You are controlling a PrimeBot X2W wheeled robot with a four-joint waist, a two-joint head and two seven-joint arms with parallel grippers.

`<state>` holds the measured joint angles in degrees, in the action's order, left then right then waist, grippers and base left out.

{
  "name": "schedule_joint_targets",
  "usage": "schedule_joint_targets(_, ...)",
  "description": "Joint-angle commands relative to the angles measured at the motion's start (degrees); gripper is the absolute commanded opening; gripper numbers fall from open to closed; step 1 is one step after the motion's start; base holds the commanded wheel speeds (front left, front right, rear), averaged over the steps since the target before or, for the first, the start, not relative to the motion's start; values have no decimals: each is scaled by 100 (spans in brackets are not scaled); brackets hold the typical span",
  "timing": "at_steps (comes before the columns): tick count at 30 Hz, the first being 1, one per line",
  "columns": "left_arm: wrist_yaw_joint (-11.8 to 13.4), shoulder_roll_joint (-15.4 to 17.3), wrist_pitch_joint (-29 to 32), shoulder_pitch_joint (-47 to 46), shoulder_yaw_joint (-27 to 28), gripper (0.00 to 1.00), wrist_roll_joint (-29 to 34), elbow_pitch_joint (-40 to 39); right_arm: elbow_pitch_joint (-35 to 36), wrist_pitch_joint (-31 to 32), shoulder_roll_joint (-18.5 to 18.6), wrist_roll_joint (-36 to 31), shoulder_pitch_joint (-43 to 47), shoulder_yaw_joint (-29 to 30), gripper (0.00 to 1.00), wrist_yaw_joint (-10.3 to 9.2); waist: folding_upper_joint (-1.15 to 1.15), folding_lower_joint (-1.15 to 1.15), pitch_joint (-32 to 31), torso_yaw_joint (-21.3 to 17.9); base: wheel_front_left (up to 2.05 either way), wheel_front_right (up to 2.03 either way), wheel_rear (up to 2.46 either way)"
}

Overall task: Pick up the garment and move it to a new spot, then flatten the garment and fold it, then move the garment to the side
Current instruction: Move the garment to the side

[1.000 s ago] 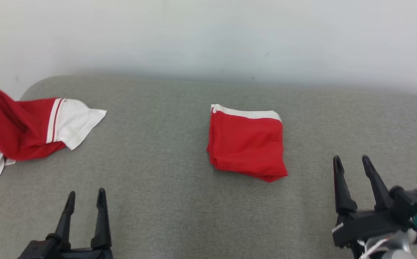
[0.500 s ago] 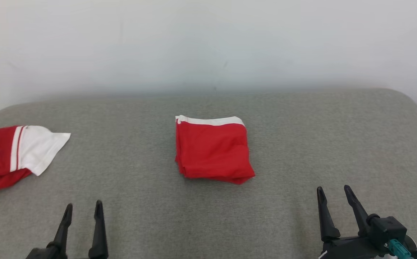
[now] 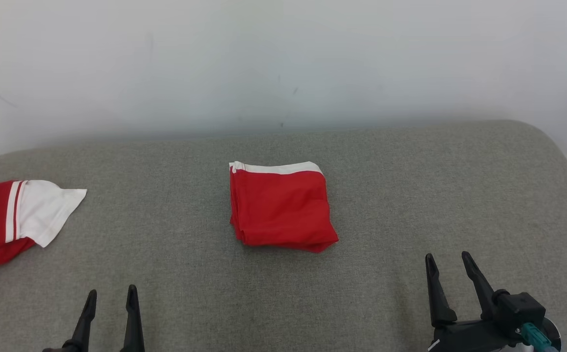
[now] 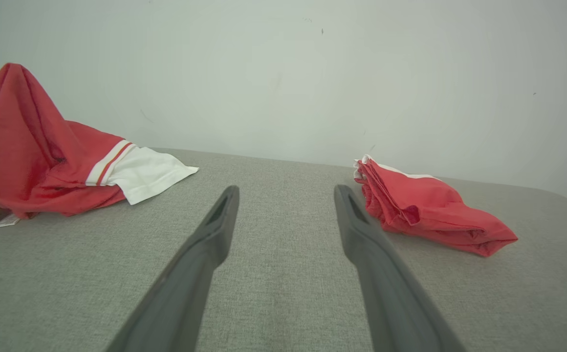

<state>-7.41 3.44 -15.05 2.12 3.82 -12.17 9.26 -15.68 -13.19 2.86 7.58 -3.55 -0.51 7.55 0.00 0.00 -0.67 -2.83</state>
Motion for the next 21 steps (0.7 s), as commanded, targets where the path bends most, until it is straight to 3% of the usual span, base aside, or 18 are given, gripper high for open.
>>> schedule_joint_targets(1, -7, -6, -18, 54, -8, 100, 51, 20, -2, -37, 4, 49, -3, -2, 100, -10, 0, 0, -7, 14, 0, 0, 0)
schedule_joint_targets(16, -7, -14, -18, 56, -104, 100, -34, 99, -36, 161, 3, 183, -57, -21, 100, -10, 0, 0, -19, 186, 0, 0, 0)
schedule_joint_targets(21, -7, -20, -18, 44, -228, 100, -24, 49, -250, 1573, 8, 950, -475, 110, 100, -10, 0, 0, 40, 356, 0, 0, 0)
